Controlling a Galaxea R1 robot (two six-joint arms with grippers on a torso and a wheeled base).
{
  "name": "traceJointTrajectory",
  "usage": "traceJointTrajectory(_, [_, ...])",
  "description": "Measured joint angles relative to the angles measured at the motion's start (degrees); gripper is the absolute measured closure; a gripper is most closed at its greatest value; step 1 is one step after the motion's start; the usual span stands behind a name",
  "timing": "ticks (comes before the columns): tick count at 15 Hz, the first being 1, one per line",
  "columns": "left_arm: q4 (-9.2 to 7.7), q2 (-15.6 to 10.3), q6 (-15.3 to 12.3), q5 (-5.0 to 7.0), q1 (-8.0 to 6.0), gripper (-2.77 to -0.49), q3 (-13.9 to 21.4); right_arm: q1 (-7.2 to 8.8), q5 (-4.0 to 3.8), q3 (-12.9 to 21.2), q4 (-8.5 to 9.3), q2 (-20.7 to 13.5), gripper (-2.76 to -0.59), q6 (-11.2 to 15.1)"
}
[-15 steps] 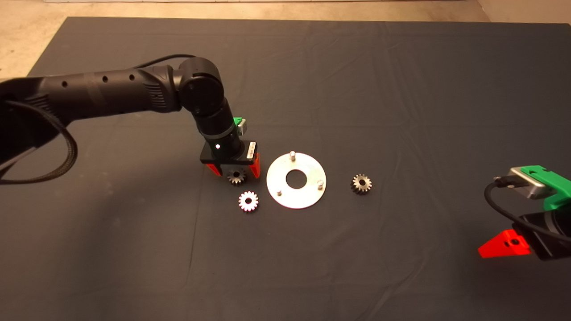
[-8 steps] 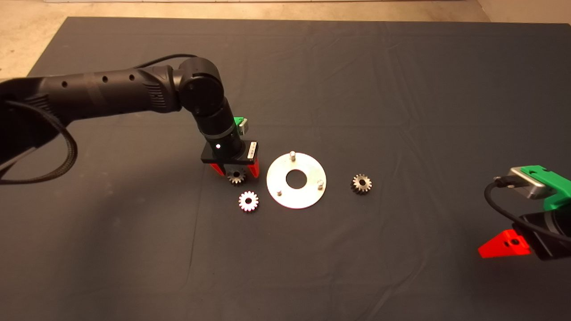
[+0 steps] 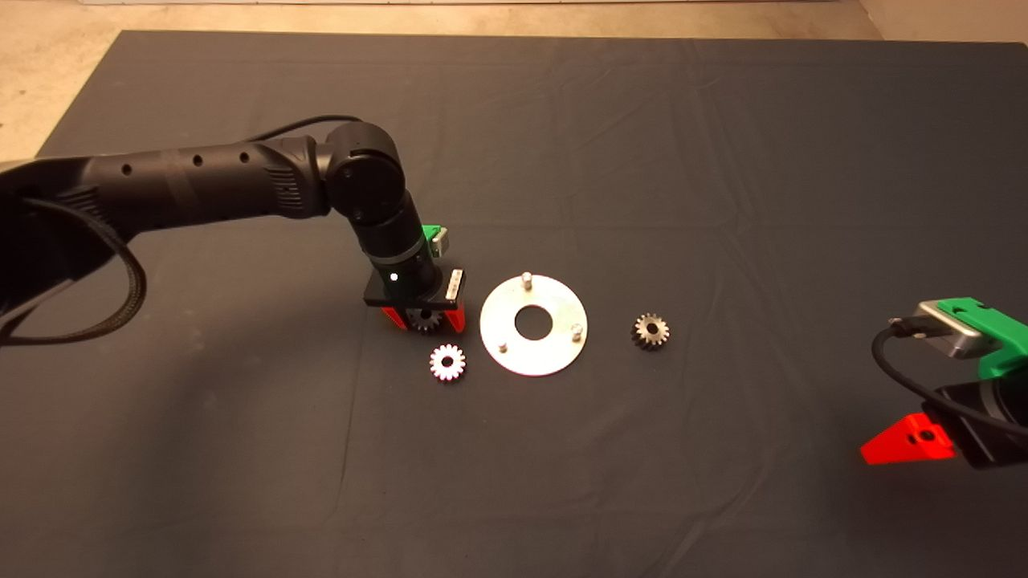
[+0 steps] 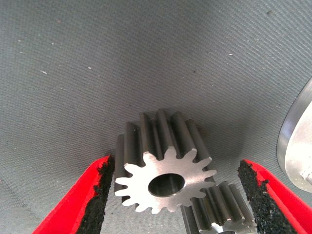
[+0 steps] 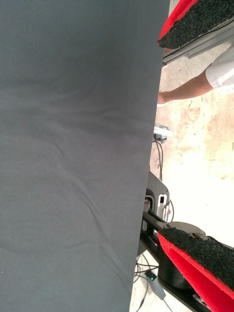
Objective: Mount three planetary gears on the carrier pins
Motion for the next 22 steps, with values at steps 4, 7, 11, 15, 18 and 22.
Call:
traceJointTrajectory(4, [-0.02, -0.3, 0.0, -0.5, 0.0, -1.71, 0.0, -0.01, -0.01, 0.0, 0.0, 0.0, -2.73, 0.0])
traceJointTrajectory(7, [-0.02, -0.3, 0.1, -0.49, 0.0, -1.67, 0.0, -0.01, -0.01, 0.0, 0.02, 0.0, -2.73, 0.0])
traceJointTrajectory(11, [-0.02, -0.3, 0.1, -0.52, 0.0, -1.51, 0.0, -0.01, 0.02, 0.0, 0.02, 0.0, -2.73, 0.0])
traceJointTrajectory(15, [0.0, -0.2, 0.1, -0.51, 0.0, -1.51, -0.2, -0.01, 0.01, 0.0, 0.02, 0.0, -2.73, 0.0])
traceJointTrajectory(18, [0.24, -0.1, 0.1, -0.38, 0.0, -1.51, -0.4, -0.01, -0.01, 0.0, 0.02, 0.0, -2.73, 0.0])
traceJointTrajectory(22, [0.27, 0.2, 0.1, -0.24, -0.02, -1.51, -1.0, -0.01, -0.01, 0.0, 0.02, 0.0, -2.73, 0.0])
